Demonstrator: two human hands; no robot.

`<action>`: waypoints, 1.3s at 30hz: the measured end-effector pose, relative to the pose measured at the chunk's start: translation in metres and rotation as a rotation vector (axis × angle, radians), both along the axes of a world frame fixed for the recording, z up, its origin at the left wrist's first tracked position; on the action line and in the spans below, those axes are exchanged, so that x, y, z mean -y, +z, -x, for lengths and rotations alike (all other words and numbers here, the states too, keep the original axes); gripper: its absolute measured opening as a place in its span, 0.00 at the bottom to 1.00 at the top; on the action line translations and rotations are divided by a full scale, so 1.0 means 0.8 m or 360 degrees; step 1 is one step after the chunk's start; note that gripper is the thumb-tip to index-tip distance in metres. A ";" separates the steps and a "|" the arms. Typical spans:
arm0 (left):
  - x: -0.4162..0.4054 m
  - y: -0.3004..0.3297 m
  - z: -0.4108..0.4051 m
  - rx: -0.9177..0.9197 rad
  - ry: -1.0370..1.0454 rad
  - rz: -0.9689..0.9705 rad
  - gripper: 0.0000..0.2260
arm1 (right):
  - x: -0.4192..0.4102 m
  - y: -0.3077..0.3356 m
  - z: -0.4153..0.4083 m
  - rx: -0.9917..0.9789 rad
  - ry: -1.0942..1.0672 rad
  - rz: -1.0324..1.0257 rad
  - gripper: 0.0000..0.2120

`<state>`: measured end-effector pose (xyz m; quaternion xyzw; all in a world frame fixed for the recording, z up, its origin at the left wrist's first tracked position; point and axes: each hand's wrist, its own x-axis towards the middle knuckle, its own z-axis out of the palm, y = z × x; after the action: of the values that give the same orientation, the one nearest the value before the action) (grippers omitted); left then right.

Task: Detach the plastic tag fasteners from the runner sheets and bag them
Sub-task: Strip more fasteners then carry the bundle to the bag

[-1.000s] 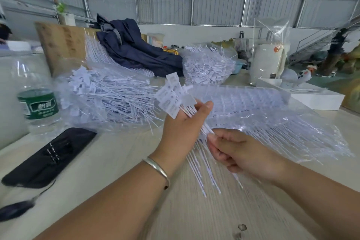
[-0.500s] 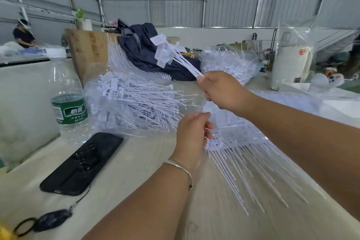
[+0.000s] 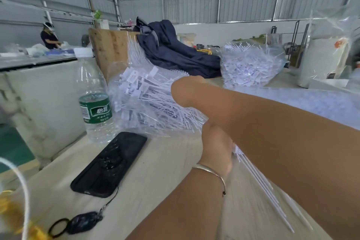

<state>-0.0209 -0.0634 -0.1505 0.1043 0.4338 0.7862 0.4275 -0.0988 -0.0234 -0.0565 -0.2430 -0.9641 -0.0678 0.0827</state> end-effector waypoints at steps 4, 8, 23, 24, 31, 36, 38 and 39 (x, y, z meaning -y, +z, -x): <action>-0.001 0.000 -0.006 -0.0035 0.0026 -0.0013 0.16 | -0.005 0.009 -0.009 -0.0077 0.0107 0.0036 0.07; -0.001 0.004 -0.011 -0.0487 0.0045 -0.0010 0.22 | -0.020 0.011 -0.020 -0.0214 0.0113 0.0274 0.18; 0.003 -0.017 -0.052 -0.2123 -0.0347 0.0134 0.13 | -0.051 -0.014 -0.236 -0.0781 0.0102 -0.0024 0.12; 0.003 -0.017 -0.055 -0.2257 -0.0369 0.0186 0.14 | -0.054 -0.021 -0.259 -0.0844 0.0095 -0.0039 0.11; 0.000 -0.003 -0.080 -0.3359 -0.0380 0.0327 0.07 | -0.068 -0.063 -0.381 -0.0718 0.0089 -0.0001 0.12; -0.014 0.008 -0.090 -0.3889 -0.0392 0.0387 0.07 | -0.087 -0.105 -0.410 -0.0196 -0.0111 -0.0202 0.12; -0.019 0.011 -0.087 -0.3942 -0.0346 0.0469 0.06 | -0.100 -0.114 -0.414 -0.0221 -0.0271 -0.0099 0.16; -0.022 0.011 -0.084 -0.3927 -0.0308 0.0546 0.06 | -0.108 -0.117 -0.416 -0.0252 -0.0343 -0.0037 0.18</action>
<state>0.0467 -0.0462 -0.1416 0.7458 0.6323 0.0628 -0.2002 0.2340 0.0627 -0.1504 -0.3487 -0.9220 -0.0680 0.1536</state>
